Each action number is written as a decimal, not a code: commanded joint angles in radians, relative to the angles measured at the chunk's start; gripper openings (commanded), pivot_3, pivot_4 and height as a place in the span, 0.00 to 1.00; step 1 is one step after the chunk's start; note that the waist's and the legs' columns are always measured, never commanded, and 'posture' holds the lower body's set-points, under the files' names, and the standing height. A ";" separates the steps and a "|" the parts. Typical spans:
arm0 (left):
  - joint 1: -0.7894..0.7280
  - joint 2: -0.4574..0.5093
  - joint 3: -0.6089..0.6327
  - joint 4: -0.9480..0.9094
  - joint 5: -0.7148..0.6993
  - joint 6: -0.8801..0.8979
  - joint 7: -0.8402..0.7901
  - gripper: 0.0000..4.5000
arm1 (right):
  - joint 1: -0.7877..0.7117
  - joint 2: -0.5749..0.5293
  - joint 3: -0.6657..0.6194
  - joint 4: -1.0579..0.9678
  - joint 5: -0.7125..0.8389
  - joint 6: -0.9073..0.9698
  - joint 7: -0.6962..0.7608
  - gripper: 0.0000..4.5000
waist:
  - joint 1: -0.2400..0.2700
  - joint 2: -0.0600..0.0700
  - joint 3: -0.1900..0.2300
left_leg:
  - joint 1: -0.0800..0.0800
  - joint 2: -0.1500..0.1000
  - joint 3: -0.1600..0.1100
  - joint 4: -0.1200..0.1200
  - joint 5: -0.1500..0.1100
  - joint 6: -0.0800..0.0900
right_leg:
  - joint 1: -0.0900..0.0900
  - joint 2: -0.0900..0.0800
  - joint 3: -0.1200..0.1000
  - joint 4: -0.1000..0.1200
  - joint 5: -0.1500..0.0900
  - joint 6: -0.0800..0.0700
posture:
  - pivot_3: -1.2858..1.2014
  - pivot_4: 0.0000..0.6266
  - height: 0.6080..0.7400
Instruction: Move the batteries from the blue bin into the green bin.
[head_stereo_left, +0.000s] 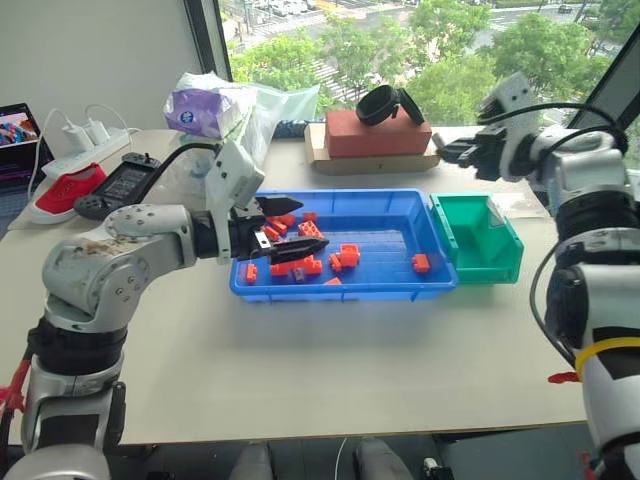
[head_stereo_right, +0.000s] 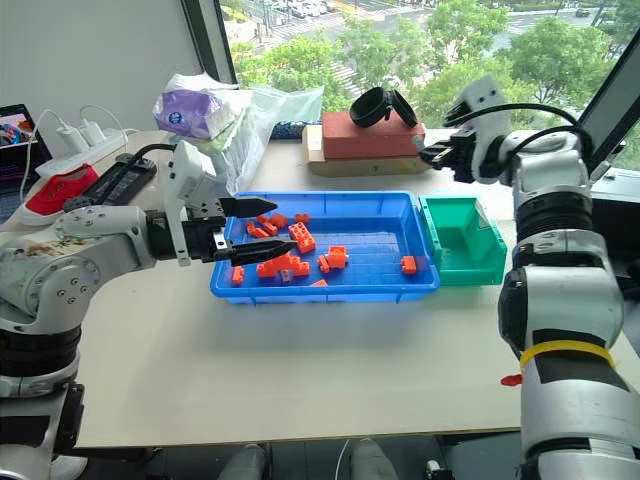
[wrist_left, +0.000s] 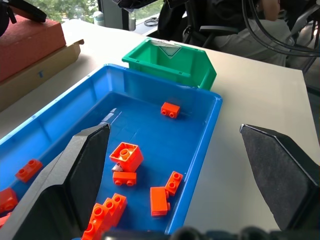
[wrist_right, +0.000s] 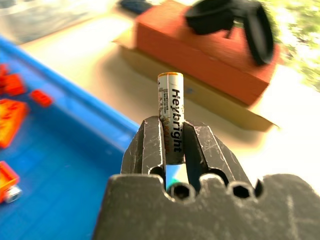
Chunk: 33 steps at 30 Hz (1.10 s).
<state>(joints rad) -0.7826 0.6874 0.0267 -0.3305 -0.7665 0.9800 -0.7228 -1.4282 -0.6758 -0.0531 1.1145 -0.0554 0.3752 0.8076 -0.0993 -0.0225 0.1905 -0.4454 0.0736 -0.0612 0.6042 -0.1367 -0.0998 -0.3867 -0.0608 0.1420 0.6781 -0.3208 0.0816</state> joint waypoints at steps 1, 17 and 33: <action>-0.051 -0.020 0.012 0.039 0.026 -0.023 0.021 1.00 | 0.039 -0.029 0.012 -0.024 -0.013 0.032 -0.029 0.05 | -0.001 0.000 0.000 | 0.000 0.000 0.000 0.000 0.000 0.000 | 0.000 0.000 0.000 0.000 0.000 0.000 | 0.52 0.24 1.00; -0.143 -0.080 -0.083 0.139 0.129 -0.102 -0.069 1.00 | 0.225 -0.041 0.054 -0.150 -0.032 0.180 -0.082 0.33 | 0.001 0.001 0.001 | 0.000 0.000 0.000 0.000 0.000 0.000 | 0.000 0.000 0.000 0.000 0.000 0.000 | 0.52 0.24 1.00; 0.011 0.147 0.071 0.108 0.174 -0.076 -0.115 1.00 | 0.317 0.019 0.184 -0.796 0.115 0.268 0.256 0.69 | -0.009 0.002 0.001 | 0.000 0.000 0.000 0.000 0.000 0.000 | 0.000 0.000 0.000 0.001 0.000 0.000 | 0.52 0.24 1.00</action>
<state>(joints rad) -0.7908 0.8013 0.0455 -0.1837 -0.5873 0.8980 -0.8240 -1.1285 -0.6657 0.1031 0.4079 0.0258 0.6117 1.0113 -0.1082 -0.0206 0.1915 -0.4450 0.0734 -0.0617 0.6041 -0.1363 -0.1001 -0.3871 -0.0605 0.1418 0.6796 -0.3208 0.0818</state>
